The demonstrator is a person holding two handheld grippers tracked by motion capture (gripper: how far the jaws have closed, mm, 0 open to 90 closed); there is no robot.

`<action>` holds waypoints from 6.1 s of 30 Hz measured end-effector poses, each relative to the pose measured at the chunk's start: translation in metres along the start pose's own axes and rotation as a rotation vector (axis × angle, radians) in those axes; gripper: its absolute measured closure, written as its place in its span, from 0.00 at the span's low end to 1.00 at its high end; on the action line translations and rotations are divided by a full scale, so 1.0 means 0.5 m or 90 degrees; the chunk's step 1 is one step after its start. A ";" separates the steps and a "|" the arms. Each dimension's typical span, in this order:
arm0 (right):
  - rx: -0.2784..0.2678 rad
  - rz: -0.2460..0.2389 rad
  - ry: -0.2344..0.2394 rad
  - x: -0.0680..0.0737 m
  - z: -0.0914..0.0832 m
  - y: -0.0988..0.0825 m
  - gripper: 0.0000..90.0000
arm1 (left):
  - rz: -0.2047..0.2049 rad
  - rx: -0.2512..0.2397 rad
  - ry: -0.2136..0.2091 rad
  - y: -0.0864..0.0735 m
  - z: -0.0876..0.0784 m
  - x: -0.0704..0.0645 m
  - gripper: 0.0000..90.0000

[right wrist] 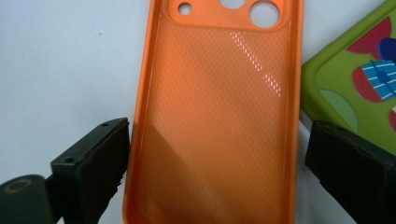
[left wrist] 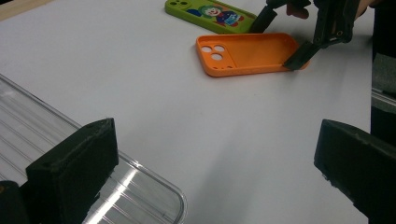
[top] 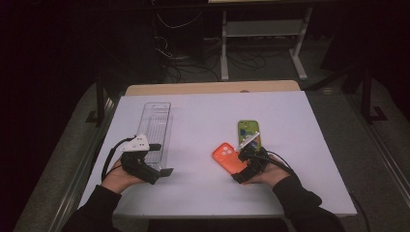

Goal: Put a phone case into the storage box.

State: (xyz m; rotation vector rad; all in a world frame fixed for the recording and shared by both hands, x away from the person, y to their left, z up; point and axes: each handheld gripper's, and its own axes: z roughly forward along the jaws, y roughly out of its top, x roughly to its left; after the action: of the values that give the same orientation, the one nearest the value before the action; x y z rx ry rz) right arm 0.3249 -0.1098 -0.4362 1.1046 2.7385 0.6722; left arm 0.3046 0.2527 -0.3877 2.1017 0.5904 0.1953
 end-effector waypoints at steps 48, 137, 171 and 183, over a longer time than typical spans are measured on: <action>-0.046 -0.021 0.025 -0.002 -0.027 0.001 0.18 | 0.000 -0.002 -0.001 0.002 -0.002 0.000 0.00; -0.101 -0.387 0.228 -0.002 -0.126 0.132 0.17 | 0.242 0.203 -0.233 0.185 0.194 -0.029 0.00; -0.100 -0.399 0.236 0.001 -0.126 0.143 0.17 | 0.246 0.223 -0.229 0.184 0.192 -0.033 0.18; -0.118 -0.383 0.229 -0.002 -0.122 0.134 0.02 | 0.229 0.228 -0.223 0.174 0.193 -0.038 0.18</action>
State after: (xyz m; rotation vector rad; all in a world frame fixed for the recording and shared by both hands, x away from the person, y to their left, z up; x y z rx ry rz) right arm 0.3518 -0.0897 -0.3521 0.0960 2.9717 1.0614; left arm 0.3517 0.1312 -0.3698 2.5040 0.0331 -0.0877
